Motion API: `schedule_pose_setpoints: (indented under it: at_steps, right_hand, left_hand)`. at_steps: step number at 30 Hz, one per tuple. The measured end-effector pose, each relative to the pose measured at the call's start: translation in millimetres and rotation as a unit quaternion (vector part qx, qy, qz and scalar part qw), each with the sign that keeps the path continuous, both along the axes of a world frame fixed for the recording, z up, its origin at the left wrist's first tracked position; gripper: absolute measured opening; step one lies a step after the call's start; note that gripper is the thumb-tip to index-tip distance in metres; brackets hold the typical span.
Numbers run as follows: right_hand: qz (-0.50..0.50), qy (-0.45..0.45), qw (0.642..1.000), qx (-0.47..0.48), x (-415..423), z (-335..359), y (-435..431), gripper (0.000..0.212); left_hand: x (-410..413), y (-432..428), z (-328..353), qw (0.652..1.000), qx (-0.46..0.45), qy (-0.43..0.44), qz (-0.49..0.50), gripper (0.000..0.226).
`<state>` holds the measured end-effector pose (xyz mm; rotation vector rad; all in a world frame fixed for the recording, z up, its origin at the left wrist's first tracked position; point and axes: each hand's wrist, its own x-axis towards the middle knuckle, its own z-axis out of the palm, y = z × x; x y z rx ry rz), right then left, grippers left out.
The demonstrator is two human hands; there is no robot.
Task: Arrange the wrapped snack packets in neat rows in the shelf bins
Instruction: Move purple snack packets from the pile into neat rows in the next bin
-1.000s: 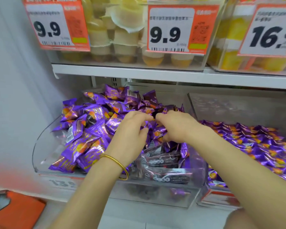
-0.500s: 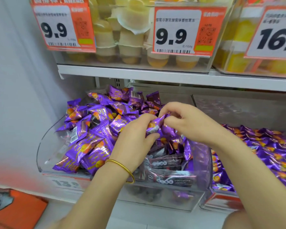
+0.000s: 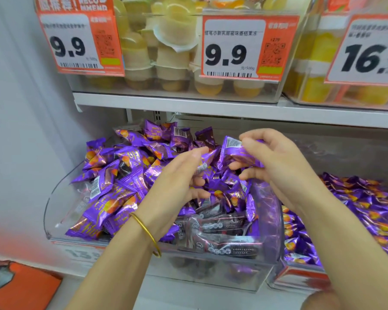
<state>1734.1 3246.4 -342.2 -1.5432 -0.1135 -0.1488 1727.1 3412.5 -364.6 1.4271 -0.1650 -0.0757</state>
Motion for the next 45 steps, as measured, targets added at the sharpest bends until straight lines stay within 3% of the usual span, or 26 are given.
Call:
schedule_pose_setpoints:
  at_steps: [2,7,11,14,18,23,25,29,31,32,34,38,40,45]
  right_hand:
    - [-0.009,-0.013,1.000,-0.010,-0.2,-3.0,-0.9,0.020]
    - [-0.056,-0.103,0.990,-0.079,-3.1,-3.5,1.9,0.021]
    - [0.004,-0.161,0.985,-0.068,-6.4,-1.1,5.5,0.038]
    - [0.054,-0.172,0.979,-0.098,-8.0,-2.9,9.2,0.042]
    - [0.080,-0.179,0.970,-0.143,-8.9,-4.6,8.2,0.034]
    - [0.127,-0.160,0.968,-0.145,-8.6,-4.4,3.2,0.037]
    - [0.153,-0.156,0.962,-0.162,-10.9,-2.8,6.5,0.039]
    - [0.172,-0.149,0.958,-0.174,-10.5,-1.8,8.5,0.039]
    - [0.132,-0.143,0.966,-0.172,-10.1,2.4,-0.6,0.046]
    - [0.082,-0.151,0.961,-0.215,-9.9,5.3,-7.8,0.049]
    - [-0.018,-0.172,0.908,-0.381,-9.4,10.4,-19.9,0.046]
    - [0.001,-0.141,0.719,-0.681,-6.9,8.6,-12.7,0.023]
    - [0.025,-0.101,0.660,-0.744,-2.9,2.8,-2.5,0.028]
    - [0.061,-0.059,0.578,-0.812,13.3,-5.9,7.0,0.027]
  left_hand:
    - [0.9,0.2,-0.9,1.000,0.018,-0.014,0.013,0.026]
    - [3.6,3.4,-7.9,0.990,0.109,-0.059,0.063,0.036]
    - [4.3,1.9,-10.5,0.982,0.161,-0.079,0.053,0.039]
    - [3.3,0.3,-9.2,0.991,0.112,-0.070,0.020,0.035]
    - [-0.4,-1.1,-5.8,0.999,-0.034,0.001,-0.018,0.034]
    - [-1.9,8.8,4.9,0.971,-0.189,0.093,-0.115,0.050]
    - [-3.8,8.9,6.7,0.969,-0.191,0.087,-0.130,0.046]
    - [-5.0,1.1,3.4,0.987,-0.128,0.059,-0.070,0.039]
    - [-2.0,2.0,0.9,0.991,-0.123,0.043,-0.027,0.035]
    - [0.1,3.8,-0.9,0.994,-0.104,0.031,0.001,0.030]
    - [3.7,6.3,-4.8,0.997,-0.061,0.012,0.043,0.021]
    - [7.2,5.0,-9.1,0.998,-0.024,-0.005,0.062,0.018]
    - [8.8,3.9,-10.0,0.998,-0.020,-0.009,0.064,0.019]
    - [9.8,1.1,-10.5,0.999,-0.014,-0.009,0.045,0.028]
